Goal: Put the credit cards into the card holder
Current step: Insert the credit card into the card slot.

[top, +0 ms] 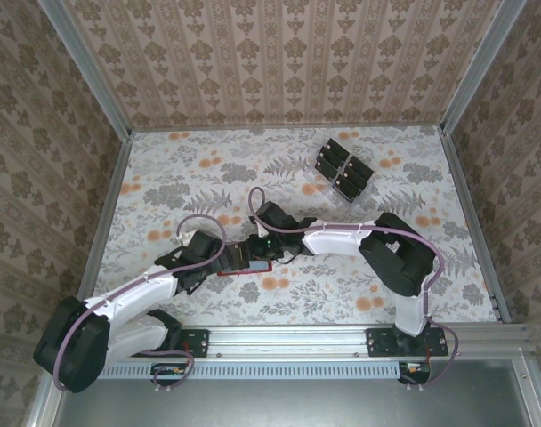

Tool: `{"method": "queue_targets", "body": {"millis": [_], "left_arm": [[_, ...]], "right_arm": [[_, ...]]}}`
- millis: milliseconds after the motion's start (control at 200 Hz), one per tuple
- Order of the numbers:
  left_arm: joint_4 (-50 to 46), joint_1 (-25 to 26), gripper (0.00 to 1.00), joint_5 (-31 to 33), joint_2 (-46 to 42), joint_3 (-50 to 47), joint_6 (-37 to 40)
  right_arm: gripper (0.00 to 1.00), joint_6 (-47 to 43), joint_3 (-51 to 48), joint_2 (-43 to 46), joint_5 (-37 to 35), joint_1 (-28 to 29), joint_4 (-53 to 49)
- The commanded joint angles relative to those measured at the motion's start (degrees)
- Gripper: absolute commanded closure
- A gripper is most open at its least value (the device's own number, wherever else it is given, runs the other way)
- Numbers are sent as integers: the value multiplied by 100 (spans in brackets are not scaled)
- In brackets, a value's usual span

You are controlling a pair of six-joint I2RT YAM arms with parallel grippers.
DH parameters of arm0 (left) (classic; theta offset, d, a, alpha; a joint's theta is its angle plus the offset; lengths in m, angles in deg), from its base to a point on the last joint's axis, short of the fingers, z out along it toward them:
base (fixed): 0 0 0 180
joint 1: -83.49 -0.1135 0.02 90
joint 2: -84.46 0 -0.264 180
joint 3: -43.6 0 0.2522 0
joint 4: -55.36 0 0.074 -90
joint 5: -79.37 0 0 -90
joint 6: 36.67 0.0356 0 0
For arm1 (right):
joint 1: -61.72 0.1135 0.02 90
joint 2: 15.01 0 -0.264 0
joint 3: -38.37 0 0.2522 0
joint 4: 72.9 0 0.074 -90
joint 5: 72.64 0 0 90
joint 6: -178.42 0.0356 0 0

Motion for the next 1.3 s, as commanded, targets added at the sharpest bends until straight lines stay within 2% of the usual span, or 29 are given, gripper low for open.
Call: {"method": "queue_targets", "body": {"millis": [0, 450, 850, 1295], "left_arm": [[41, 18, 0, -55, 12, -75, -69], [184, 26, 0, -111, 51, -159, -104], [448, 186, 0, -123, 244, -253, -236], [647, 387, 0, -72, 425, -260, -386]], "right_arm": [[71, 13, -39, -78, -159, -19, -200], [77, 159, 145, -431, 113, 49, -38], [88, 264, 355, -629, 247, 181, 18], [88, 451, 611, -869, 466, 315, 209]]}}
